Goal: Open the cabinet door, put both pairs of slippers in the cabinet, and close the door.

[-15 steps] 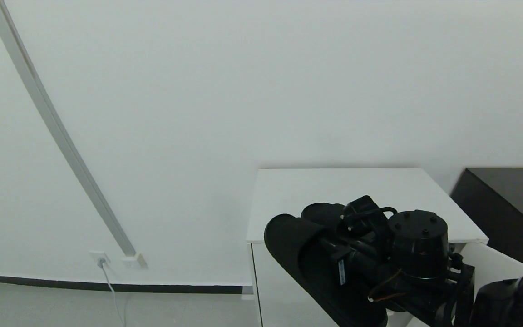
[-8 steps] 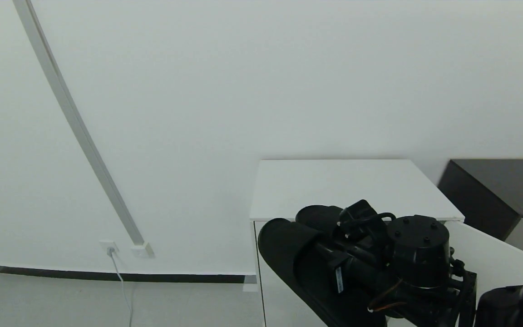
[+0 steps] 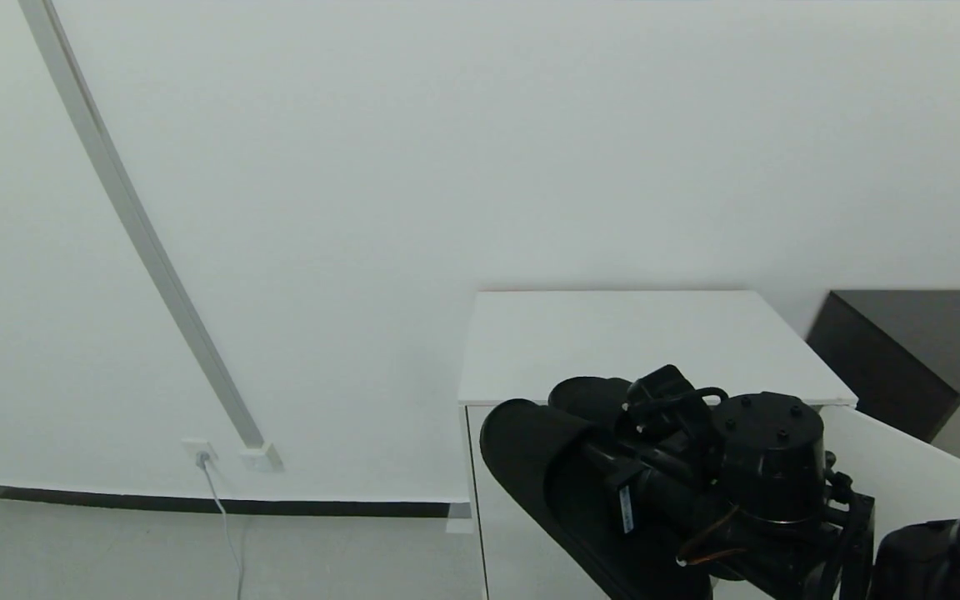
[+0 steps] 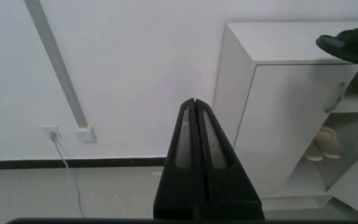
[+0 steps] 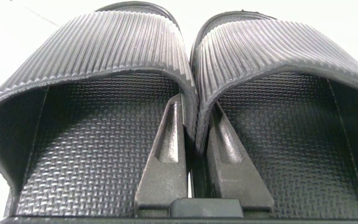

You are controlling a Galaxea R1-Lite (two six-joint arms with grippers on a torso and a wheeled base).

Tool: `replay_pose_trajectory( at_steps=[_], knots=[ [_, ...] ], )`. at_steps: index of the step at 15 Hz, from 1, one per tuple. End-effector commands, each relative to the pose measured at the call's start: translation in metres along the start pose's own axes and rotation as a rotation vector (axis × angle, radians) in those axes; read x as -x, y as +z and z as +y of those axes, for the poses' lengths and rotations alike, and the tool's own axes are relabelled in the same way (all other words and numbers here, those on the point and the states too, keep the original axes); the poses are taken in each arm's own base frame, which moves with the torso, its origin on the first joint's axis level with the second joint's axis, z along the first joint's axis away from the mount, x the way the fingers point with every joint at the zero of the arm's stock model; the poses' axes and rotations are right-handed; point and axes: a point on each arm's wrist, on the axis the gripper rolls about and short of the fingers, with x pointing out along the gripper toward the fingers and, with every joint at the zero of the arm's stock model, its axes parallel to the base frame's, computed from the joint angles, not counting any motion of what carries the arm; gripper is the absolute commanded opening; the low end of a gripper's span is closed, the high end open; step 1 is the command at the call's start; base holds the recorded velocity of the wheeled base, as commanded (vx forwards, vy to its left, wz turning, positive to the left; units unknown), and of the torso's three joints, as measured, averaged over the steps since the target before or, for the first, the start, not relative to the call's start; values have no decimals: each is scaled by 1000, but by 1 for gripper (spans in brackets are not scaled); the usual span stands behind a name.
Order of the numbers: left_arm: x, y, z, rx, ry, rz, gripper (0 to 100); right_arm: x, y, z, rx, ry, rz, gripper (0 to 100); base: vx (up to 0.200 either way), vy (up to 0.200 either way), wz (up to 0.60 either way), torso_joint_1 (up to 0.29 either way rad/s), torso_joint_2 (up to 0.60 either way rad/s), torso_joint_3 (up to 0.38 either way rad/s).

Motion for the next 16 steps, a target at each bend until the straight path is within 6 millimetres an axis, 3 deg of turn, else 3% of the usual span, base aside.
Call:
replay_pose_trajectory(
  at_steps=[1, 16],
  knots=[
    [0, 0, 0, 0, 1, 0, 0, 0, 0, 0, -1, 0, -3, 0, 0, -200, 0, 2, -2, 7],
    [0, 0, 0, 0, -1, 0, 0, 3, 3, 0, 7, 8, -17, 0, 0, -200, 0, 3, 4, 2]
  ],
)
